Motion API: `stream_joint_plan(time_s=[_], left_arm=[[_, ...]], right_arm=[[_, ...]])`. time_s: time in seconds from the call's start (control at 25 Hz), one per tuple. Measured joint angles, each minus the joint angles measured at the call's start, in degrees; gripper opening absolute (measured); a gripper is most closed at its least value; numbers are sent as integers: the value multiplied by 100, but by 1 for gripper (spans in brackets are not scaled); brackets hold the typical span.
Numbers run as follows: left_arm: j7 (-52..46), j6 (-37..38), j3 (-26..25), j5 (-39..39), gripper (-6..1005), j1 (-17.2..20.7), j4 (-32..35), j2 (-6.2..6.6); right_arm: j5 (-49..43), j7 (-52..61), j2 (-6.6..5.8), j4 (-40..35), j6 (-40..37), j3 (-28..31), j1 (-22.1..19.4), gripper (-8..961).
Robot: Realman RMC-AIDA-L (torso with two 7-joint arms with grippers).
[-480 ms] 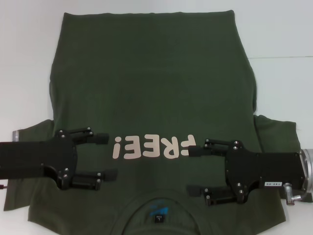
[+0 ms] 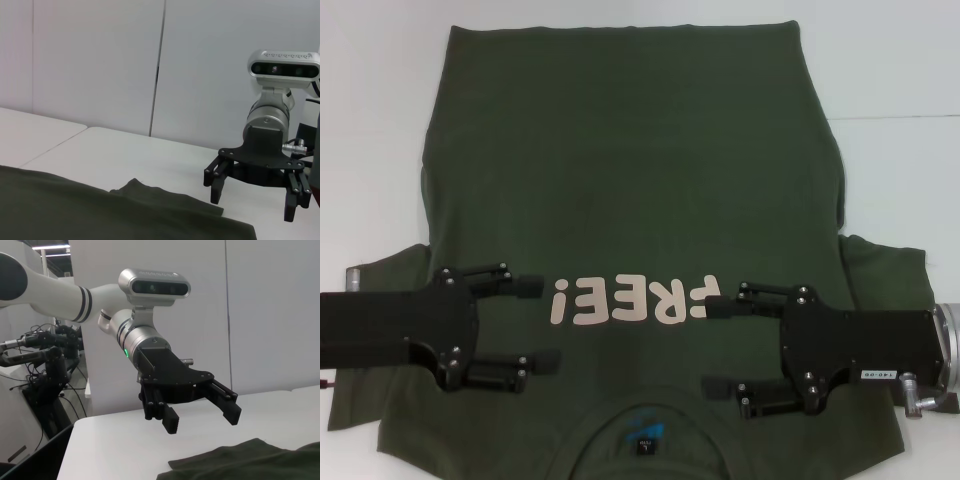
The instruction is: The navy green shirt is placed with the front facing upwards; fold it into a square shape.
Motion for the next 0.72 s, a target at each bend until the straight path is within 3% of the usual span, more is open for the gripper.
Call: stream_joint_plan(time_s=[0.4,0.56,0.72], left_arm=[[8,19,-32,-6,887,-22,-6,-3],[16,-38,-36,-33,887,-48,-16,-22],[24,-59,-36,-43,887,-115,-89,-26]], right_arm=[[19,543,-39,-112,230,357,-18,879],[20,1582,-170,-376,372,744,-69,878],[20,2212,-377,-647,-8,864,-106,873]])
